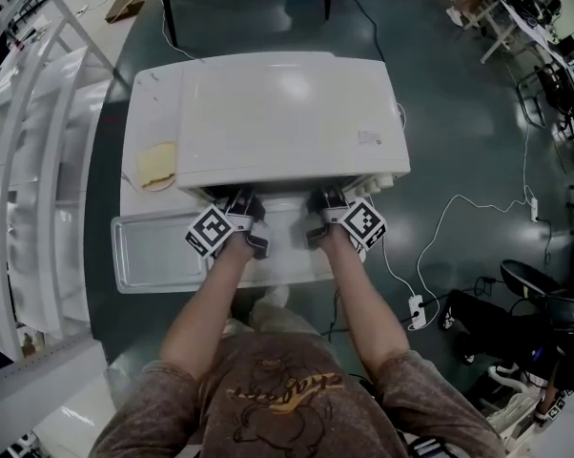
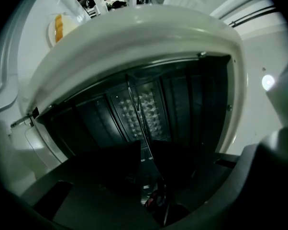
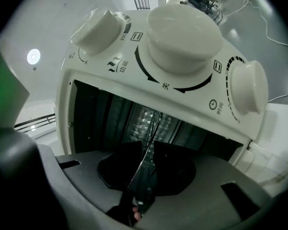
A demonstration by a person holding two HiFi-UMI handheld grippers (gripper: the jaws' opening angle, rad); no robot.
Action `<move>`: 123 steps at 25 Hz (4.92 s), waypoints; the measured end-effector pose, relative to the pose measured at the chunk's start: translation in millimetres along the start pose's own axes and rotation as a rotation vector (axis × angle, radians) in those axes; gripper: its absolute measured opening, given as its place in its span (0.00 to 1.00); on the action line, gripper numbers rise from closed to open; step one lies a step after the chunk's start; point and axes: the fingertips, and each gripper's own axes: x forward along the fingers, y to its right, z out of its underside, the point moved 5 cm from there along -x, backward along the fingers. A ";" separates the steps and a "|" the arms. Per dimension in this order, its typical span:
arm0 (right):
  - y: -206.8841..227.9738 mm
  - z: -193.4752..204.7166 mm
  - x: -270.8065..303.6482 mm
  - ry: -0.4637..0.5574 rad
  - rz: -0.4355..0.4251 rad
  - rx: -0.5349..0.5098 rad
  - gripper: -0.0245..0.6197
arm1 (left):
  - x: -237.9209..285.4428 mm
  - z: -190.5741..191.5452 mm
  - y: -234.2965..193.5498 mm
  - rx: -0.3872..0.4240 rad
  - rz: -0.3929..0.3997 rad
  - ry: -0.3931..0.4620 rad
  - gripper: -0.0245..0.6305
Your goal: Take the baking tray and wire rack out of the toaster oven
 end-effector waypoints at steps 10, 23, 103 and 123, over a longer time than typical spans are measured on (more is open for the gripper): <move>-5.9 7.5 -14.8 0.010 -0.006 0.005 0.09 | -13.2 5.9 4.7 -0.078 0.031 -0.022 0.06; -2.9 33.1 -102.6 0.050 0.061 0.023 0.07 | -82.4 49.1 14.9 -0.158 0.083 -0.082 0.05; -82.1 369.4 -121.8 -0.317 0.064 0.056 0.07 | -372.4 -109.6 -116.6 -0.230 -0.121 -0.137 0.05; -45.7 386.6 -137.0 -0.482 0.132 0.106 0.08 | -382.3 -91.8 -148.5 -0.277 -0.187 -0.244 0.05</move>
